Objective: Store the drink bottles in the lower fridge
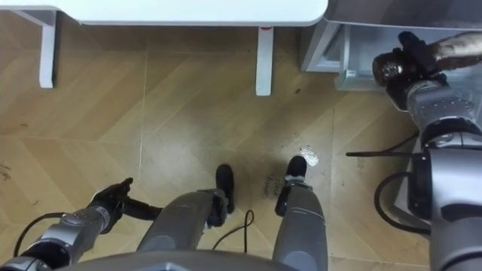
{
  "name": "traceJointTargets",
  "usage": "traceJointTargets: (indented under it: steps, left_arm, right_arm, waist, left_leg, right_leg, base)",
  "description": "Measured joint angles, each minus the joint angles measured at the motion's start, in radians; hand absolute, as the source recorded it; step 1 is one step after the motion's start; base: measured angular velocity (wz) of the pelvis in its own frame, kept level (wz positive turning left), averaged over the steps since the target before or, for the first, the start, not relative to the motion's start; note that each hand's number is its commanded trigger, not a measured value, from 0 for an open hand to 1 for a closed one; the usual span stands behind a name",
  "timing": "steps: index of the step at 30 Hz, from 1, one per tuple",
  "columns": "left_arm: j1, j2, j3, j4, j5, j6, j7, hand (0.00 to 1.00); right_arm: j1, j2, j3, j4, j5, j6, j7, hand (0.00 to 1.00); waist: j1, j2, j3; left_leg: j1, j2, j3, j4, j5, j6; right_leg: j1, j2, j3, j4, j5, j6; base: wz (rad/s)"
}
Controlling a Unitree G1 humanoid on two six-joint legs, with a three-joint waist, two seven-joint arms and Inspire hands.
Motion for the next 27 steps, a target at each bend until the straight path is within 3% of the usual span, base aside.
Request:
traceJointTargets:
  steps: [9,13,27]
  left_arm:
    - [0.001,0.0,0.0,-0.009,0.001,0.001,-0.001,0.0]
    - [0.001,0.0,0.0,-0.012,0.001,0.001,-0.002,0.0]
    - [0.002,0.0,0.0,-0.012,0.0,0.001,-0.001,0.0]
  right_arm:
    - [0.0,0.0,0.0,-0.001,0.012,-0.006,-0.004,0.0]
    - [-0.005,-0.009,-0.001,-0.012,0.021,-0.038,0.001,0.0]
    - [-0.007,-0.018,0.0,-0.011,0.031,-0.038,0.001,0.0]
  waist:
    - [0.001,0.002,-0.0003]
    - [0.001,0.002,-0.0003]
    - [-0.002,0.001,-0.0001]
  left_leg:
    - [0.0,0.0,0.0,-0.002,0.0,0.0]
    - [0.0,0.0,0.0,-0.002,0.0,0.0]
    - [0.001,0.0,0.0,-0.002,0.0,0.0]
  right_leg:
    - [-0.002,0.001,0.002,0.0,0.0,0.0]
    - [-0.001,0.001,0.002,0.0,0.0,0.0]
    - [0.0,0.002,0.002,0.0,0.0,0.0]
  base:
    - [0.0]
    - [0.0]
    - [0.0]
